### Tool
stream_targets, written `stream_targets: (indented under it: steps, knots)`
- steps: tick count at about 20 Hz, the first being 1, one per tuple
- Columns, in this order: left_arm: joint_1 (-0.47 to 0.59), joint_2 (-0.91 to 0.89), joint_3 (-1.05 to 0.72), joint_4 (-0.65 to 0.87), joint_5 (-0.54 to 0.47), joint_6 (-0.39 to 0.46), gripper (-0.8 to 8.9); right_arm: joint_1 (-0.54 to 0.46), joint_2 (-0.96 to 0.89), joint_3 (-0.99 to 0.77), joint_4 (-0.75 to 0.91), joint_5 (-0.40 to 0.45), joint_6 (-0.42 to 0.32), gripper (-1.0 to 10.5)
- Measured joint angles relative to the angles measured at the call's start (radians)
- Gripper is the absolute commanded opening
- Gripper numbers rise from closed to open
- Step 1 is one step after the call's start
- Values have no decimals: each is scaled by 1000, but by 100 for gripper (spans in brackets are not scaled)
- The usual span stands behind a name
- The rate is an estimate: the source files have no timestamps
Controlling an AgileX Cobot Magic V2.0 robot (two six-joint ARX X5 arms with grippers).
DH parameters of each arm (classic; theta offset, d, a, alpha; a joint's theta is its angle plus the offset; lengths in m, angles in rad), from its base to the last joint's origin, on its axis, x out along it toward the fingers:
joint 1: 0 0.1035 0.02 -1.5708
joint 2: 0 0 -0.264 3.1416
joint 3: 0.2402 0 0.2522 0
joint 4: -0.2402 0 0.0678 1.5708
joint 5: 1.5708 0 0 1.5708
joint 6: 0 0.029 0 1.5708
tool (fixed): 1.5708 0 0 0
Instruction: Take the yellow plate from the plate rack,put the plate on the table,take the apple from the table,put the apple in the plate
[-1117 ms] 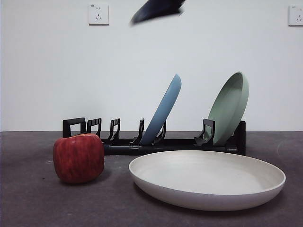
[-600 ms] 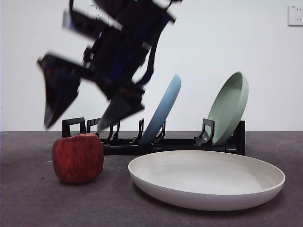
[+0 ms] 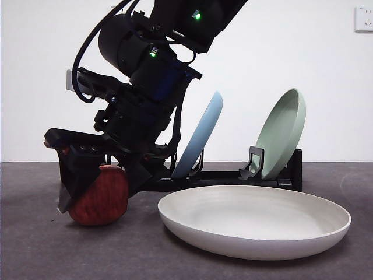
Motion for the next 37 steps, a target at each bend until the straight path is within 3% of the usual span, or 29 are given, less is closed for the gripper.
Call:
stream_targets:
  steps: [4, 8, 15, 19, 24, 31, 37]
  knots:
    - [0, 8, 0, 16, 1, -19, 313, 0, -34, 0, -23, 1, 0, -12]
    - [0, 50, 0, 31, 1, -18, 313, -21, -241, 0, -120, 0, -1, -12]
    - [0, 124, 0, 81, 0, 26, 313, -192, -543, 2, -512, 8, -7, -12]
    - [0, 155, 0, 93, 1, 46, 313, -289, -582, 2, -692, 8, 7, -12]
    - [0, 164, 0, 93, 3, 46, 313, -297, -562, -88, -598, 10, 52, -12]
    - [0, 164, 0, 93, 3, 46, 313, -258, -513, -367, -273, 7, 114, -12]
    - [0, 164, 0, 93, 4, 46, 313, -256, -417, -402, -238, 7, 125, -12]
